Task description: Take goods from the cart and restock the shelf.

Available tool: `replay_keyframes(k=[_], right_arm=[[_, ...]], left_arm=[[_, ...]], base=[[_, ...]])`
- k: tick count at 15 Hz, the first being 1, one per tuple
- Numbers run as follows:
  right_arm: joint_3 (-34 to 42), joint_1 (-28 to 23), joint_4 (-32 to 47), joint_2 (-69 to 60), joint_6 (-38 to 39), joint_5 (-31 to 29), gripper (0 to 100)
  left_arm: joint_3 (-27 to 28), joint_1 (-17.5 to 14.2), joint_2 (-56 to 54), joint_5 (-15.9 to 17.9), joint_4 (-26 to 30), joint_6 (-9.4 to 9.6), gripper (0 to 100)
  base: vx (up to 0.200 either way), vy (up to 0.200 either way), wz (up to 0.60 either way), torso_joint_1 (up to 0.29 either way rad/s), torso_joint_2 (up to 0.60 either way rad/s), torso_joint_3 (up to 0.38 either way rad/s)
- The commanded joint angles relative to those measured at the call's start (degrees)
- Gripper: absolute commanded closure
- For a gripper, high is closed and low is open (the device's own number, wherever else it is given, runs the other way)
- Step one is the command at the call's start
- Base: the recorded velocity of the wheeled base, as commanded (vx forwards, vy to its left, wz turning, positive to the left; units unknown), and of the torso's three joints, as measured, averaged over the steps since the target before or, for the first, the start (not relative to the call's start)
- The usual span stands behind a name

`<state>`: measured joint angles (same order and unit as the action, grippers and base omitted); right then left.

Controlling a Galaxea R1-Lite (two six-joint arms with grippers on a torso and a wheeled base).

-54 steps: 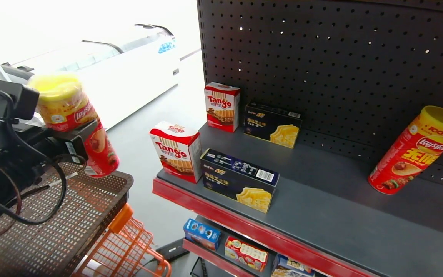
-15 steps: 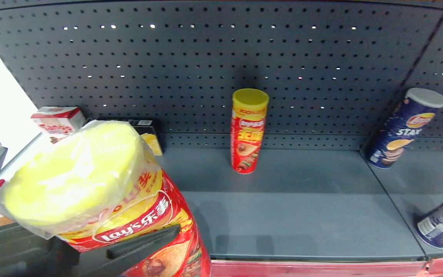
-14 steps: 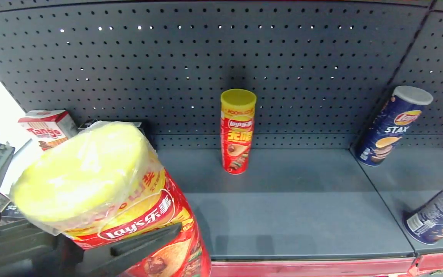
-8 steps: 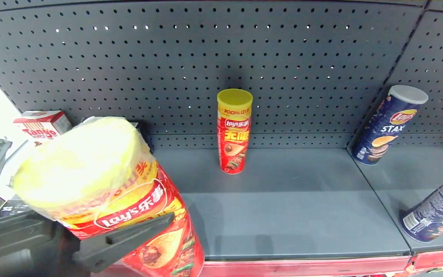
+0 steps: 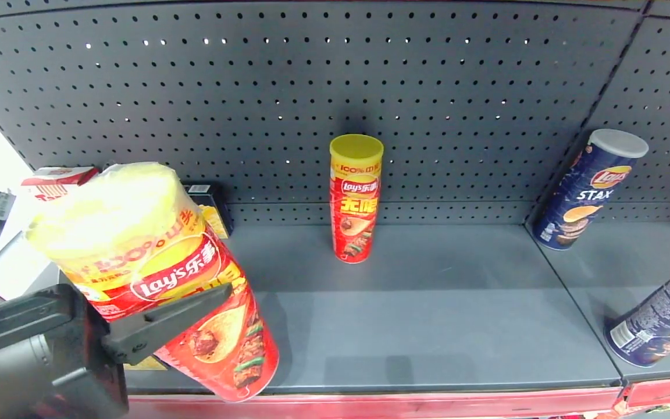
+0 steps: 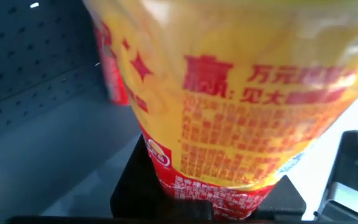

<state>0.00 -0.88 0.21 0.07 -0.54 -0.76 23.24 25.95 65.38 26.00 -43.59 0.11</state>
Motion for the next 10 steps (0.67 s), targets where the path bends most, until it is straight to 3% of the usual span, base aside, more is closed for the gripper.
replay_keyframes(k=[1, 3, 5, 6, 10], right_arm=[[0.0, 0.09, -0.03, 0.63, 0.27, -0.21, 0], [-1.14, 0.0, -0.3, -0.07, 0.62, -0.04, 0], [-18.54, 0.7, 1.37, 14.78, 5.81, -0.39, 0], [-23.64, 0.7, 1.64, 20.49, 8.62, 0.49, 0], [-27.69, 3.43, 1.81, 24.45, 4.84, 9.9, 0]], left_arm=[[-1.09, -1.87, -0.16, -0.07, -0.09, -0.02, 100], [-0.38, -4.16, -0.08, 0.01, -0.09, -0.02, 100], [-0.65, -4.16, 0.01, 0.45, 0.0, -0.2, 100], [-1.17, -4.24, 0.01, 0.8, -0.09, -0.99, 100], [-0.91, -3.98, 0.1, 0.98, -0.35, -1.08, 100]], base=[[0.0, 0.0, 0.0, 0.0, 0.0, 0.0], [0.0, 0.0, 0.0, 0.0, 0.0, 0.0], [0.0, 0.0, 0.0, 0.0, 0.0, 0.0], [0.0, 0.0, 0.0, 0.0, 0.0, 0.0], [0.0, 0.0, 0.0, 0.0, 0.0, 0.0]])
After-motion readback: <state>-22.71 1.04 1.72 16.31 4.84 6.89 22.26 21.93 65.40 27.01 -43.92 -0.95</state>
